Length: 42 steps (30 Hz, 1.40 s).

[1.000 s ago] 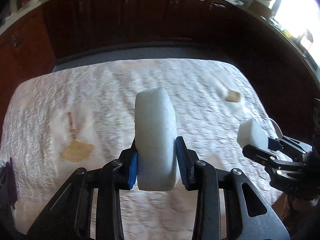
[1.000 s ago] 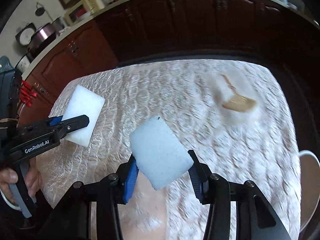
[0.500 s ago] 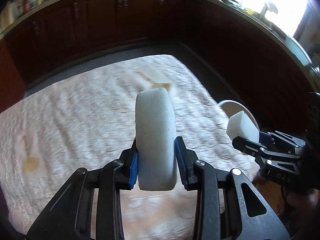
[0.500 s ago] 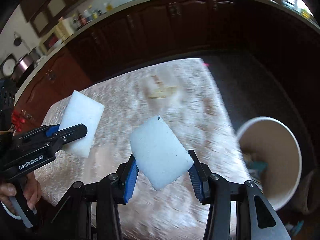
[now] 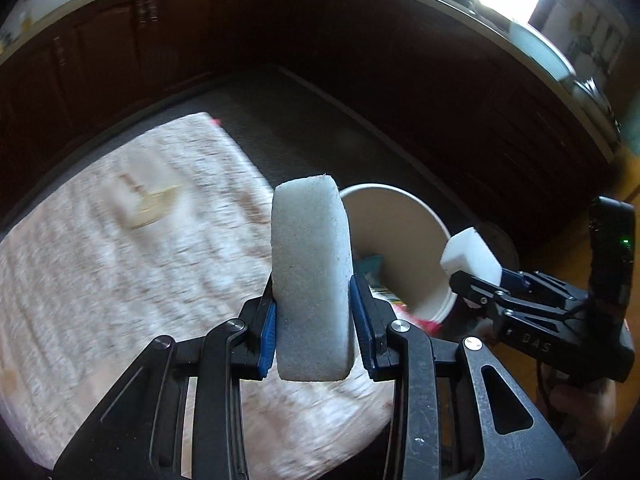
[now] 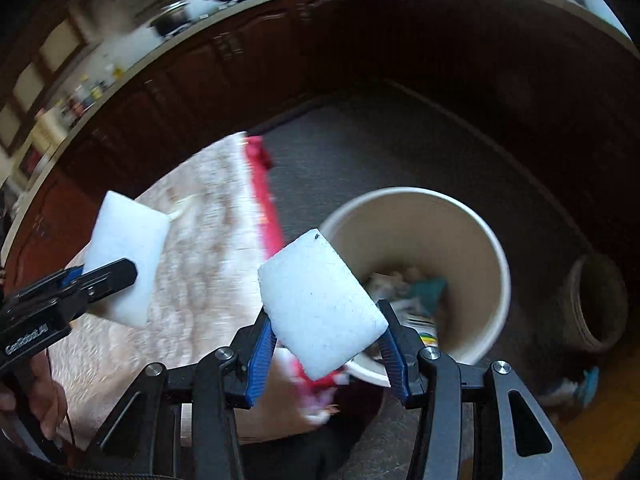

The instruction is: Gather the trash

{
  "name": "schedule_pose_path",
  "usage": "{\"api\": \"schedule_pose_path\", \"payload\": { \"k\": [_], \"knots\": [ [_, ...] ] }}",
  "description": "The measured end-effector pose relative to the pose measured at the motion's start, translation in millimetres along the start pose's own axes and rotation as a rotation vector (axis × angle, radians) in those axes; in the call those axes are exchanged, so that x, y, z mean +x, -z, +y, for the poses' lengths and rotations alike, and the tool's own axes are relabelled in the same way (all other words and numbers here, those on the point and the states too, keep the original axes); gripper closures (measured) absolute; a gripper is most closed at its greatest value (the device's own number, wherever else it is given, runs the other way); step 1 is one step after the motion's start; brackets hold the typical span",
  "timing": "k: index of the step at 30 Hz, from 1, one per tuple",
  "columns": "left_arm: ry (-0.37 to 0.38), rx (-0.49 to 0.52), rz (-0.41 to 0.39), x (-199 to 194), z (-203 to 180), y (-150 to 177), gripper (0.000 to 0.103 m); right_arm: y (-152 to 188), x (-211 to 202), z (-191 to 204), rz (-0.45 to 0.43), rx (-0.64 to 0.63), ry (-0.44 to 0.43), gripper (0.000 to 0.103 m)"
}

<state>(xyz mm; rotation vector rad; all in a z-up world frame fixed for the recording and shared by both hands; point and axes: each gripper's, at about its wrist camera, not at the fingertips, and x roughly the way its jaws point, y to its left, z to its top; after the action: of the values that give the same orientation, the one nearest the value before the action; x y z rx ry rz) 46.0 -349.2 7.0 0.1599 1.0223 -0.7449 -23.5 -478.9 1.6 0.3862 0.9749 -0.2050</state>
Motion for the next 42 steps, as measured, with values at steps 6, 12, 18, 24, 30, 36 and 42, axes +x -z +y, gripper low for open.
{"api": "schedule_pose_path", "payload": {
  "k": [6, 12, 18, 24, 30, 36, 42],
  "knots": [
    [0.018, 0.053, 0.033, 33.8, -34.2, -14.5, 0.072, 5.0, 10.1, -41.9, 0.021, 0.095, 0.042, 0.056],
    [0.027, 0.069, 0.047, 59.0, -49.3, -24.2, 0.072, 4.8, 23.4, -57.1, 0.037, 0.146, 0.064, 0.051],
    [0.048, 0.074, 0.032, 70.9, -53.6, -24.6, 0.041, -0.1, 32.2, -68.9, 0.023, 0.185, 0.100, 0.028],
    [0.035, 0.062, 0.040, 75.7, -46.4, -20.0, 0.037, 8.1, 35.8, -73.8, 0.032, 0.212, 0.093, 0.027],
    [0.004, 0.051, 0.022, 63.8, -39.0, -12.1, 0.037, 21.3, 37.8, -73.3, 0.044, 0.218, 0.094, 0.027],
    [-0.047, 0.044, -0.019, 50.0, -33.9, -7.3, 0.037, 22.1, 32.2, -60.7, 0.018, 0.202, 0.103, 0.027],
    [-0.090, 0.067, -0.101, 23.8, -33.7, -1.7, 0.037, 23.8, 9.7, -43.2, -0.041, 0.165, 0.114, 0.027]
  ]
}}
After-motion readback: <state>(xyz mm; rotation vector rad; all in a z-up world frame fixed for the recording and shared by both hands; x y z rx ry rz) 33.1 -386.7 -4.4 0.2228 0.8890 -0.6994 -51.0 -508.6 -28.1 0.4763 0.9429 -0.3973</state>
